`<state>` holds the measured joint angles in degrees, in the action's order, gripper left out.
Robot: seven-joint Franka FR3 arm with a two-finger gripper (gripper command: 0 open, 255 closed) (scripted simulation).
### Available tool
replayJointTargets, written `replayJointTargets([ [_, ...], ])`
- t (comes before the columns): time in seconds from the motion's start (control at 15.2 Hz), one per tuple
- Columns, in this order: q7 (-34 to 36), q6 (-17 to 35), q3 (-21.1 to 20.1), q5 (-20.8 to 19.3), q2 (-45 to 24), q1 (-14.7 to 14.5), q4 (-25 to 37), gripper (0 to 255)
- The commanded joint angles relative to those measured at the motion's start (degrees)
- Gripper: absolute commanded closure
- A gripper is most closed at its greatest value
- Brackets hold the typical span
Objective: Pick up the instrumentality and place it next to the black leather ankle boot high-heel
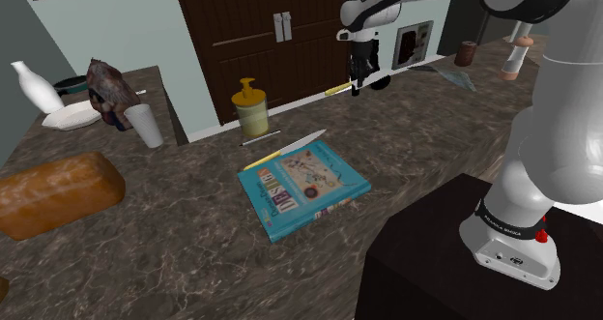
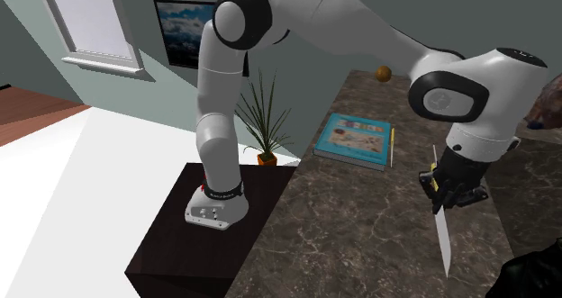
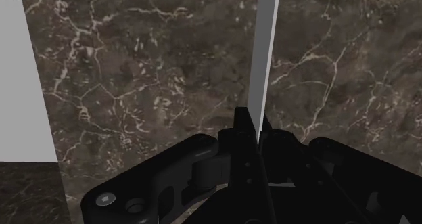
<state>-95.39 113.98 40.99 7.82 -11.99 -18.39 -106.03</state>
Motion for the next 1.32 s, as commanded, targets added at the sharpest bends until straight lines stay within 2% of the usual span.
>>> replayJointTargets([
  [0.0,-0.14,1.41,-0.11,0.28,-0.28,-0.01,-1.19,255],
  [1.12,-3.81,12.54,-2.32,6.00,-6.99,1.87,-7.22,255],
  [1.25,-3.81,12.54,-2.32,5.99,-6.99,1.87,-7.22,255],
])
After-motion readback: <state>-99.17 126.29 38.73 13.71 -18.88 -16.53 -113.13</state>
